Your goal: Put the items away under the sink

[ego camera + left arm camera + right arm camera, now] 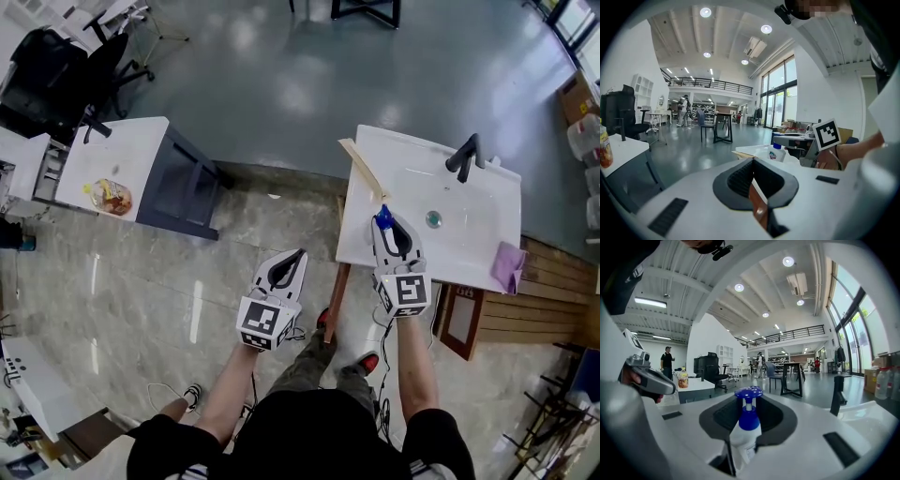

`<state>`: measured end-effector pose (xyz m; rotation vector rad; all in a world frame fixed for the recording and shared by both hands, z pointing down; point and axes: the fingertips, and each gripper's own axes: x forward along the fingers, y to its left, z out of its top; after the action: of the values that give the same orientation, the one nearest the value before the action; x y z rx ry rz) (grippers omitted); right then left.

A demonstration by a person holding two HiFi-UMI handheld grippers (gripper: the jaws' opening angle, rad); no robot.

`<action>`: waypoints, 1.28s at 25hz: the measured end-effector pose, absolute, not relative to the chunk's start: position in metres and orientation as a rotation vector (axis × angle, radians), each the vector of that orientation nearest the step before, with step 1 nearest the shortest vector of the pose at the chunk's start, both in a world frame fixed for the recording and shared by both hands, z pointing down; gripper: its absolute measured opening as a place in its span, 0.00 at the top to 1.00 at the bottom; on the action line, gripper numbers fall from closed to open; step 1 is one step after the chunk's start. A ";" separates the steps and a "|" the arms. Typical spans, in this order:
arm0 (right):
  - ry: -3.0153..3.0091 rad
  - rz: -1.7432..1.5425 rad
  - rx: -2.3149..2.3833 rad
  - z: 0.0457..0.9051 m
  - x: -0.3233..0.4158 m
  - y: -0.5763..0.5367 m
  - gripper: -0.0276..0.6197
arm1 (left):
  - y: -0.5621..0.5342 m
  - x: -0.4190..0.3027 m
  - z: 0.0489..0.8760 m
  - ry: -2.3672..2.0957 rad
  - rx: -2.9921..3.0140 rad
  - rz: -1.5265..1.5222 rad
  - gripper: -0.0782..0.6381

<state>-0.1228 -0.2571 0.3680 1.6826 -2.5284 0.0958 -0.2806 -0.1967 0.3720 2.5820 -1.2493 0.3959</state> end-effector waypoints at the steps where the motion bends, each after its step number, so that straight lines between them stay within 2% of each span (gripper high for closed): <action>1: -2.528 0.078 1.693 0.361 -0.119 -0.254 0.79 | -0.195 -0.279 0.370 -1.247 2.588 0.392 0.88; 9: -2.472 -0.002 1.814 0.312 -0.071 -0.216 0.79 | -0.176 -0.240 0.343 -1.177 2.664 0.353 0.88; 16: -2.346 -0.035 1.967 0.294 -0.004 -0.150 0.79 | -0.147 -0.172 0.329 -1.009 2.763 0.320 0.88; 32: -2.023 0.031 2.244 0.308 0.145 0.020 0.79 | -0.049 -0.006 0.323 -0.631 2.909 0.323 0.88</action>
<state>0.1450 0.0205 0.3081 2.2440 -2.0225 0.0306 -0.0060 -0.0487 0.3229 2.9088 -0.6307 0.3233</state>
